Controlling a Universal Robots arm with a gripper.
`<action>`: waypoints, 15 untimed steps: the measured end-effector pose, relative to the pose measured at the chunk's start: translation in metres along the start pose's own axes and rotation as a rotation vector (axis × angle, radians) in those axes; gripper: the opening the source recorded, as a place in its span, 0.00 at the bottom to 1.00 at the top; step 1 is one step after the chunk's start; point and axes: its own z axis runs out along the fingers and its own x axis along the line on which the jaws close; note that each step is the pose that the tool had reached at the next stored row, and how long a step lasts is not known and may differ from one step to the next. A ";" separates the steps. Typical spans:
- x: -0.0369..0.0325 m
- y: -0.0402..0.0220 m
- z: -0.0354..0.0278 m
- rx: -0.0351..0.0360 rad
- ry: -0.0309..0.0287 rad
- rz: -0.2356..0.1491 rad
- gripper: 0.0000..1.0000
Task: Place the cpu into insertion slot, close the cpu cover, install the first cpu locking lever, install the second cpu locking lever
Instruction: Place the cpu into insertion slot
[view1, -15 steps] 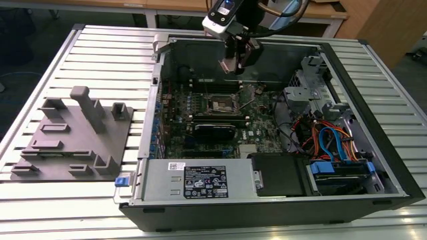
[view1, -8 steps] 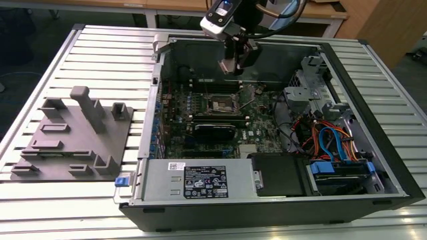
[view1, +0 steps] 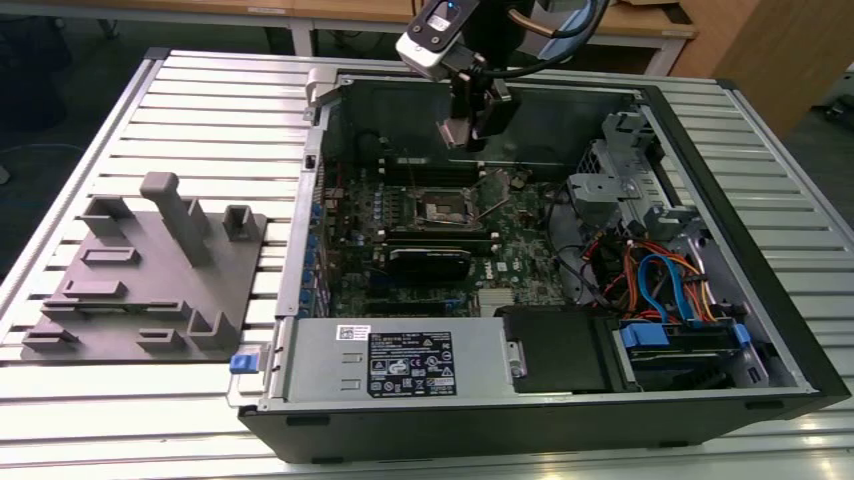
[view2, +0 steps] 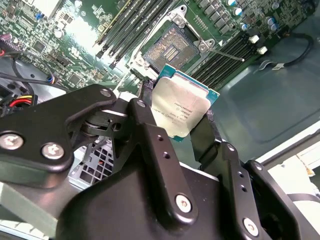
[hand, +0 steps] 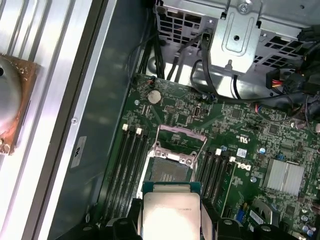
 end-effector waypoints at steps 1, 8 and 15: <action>0.0000 0.0000 0.0000 0.0000 0.0000 0.000 0.54; 0.0000 0.0000 0.0001 -0.0006 -0.0002 0.009 0.54; 0.0000 0.0000 0.0001 -0.0007 -0.0003 0.012 0.54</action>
